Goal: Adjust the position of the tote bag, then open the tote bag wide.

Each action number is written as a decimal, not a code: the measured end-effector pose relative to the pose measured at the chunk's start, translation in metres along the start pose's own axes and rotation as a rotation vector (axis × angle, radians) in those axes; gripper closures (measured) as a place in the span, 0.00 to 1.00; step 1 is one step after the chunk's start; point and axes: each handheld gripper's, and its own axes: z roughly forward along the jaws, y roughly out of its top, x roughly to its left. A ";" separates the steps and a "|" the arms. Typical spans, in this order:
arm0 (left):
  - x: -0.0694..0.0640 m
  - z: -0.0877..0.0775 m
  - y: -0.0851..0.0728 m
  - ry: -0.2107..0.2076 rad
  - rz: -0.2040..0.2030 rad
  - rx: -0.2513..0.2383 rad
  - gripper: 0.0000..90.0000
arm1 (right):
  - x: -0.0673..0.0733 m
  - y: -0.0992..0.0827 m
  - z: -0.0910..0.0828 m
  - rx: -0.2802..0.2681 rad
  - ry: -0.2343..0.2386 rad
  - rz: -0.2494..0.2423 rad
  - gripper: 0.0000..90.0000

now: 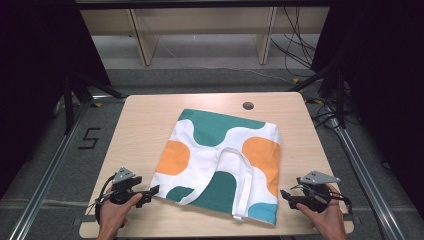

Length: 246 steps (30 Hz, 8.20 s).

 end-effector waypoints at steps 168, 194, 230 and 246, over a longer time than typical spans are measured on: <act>-0.121 -0.016 0.058 -0.321 0.339 0.001 0.34 | 0.061 0.097 -0.025 -0.164 0.251 -0.313 0.98; -0.122 -0.080 0.165 -0.354 0.453 -0.192 0.91 | 0.038 0.178 -0.100 -0.356 0.236 -0.309 0.98; -0.081 -0.051 0.264 -0.271 0.277 -0.256 0.91 | 0.006 0.267 -0.085 -0.391 0.169 -0.254 0.98; -0.029 0.045 0.232 -0.234 0.121 -0.081 0.91 | 0.017 0.270 -0.025 -0.231 0.179 -0.239 0.82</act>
